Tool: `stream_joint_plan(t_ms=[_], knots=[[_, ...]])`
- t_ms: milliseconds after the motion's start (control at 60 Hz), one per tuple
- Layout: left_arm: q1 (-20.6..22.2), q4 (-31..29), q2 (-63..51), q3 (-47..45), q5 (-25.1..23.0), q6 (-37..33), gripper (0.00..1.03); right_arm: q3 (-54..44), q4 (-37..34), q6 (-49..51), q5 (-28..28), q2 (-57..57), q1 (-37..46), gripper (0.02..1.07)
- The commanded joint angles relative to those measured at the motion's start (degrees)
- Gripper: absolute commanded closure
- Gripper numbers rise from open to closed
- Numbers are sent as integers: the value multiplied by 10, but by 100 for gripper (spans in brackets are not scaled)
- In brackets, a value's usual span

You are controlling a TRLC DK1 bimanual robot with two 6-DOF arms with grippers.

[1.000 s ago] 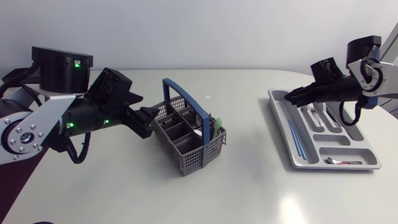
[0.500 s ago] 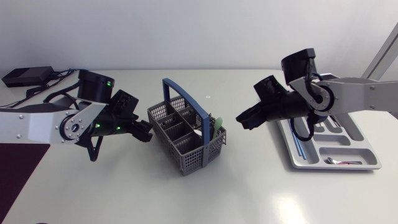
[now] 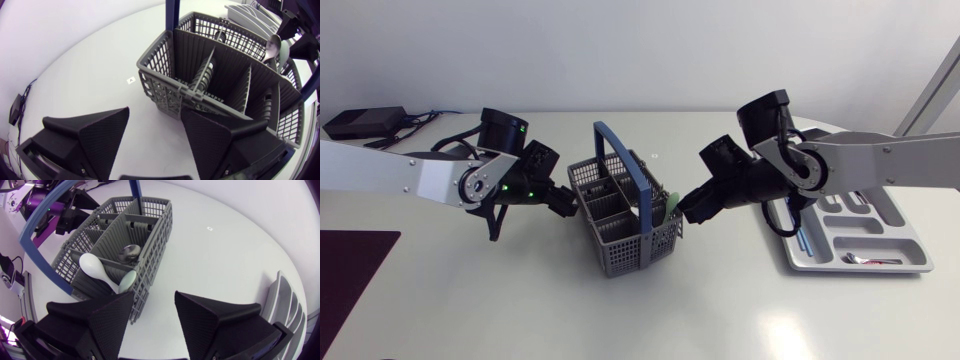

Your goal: Unload the cutlery basket into the drawer organizer.

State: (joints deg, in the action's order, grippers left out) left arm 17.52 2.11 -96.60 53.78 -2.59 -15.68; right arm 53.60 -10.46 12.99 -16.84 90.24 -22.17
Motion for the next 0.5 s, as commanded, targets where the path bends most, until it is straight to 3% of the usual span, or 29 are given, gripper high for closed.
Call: stream_joint_plan(t_ms=[0,317,483], knots=[[16,11,-27,25,-4,-7,30,-21,-11,-21,-4,-30,-23,46],[49,-13,-105,117,-3,-9,30,-46,-56,-47,8,-81,-99,46],[40,-22,-107,137,-2,-13,30,-71,-62,-49,23,-137,-94,46]])
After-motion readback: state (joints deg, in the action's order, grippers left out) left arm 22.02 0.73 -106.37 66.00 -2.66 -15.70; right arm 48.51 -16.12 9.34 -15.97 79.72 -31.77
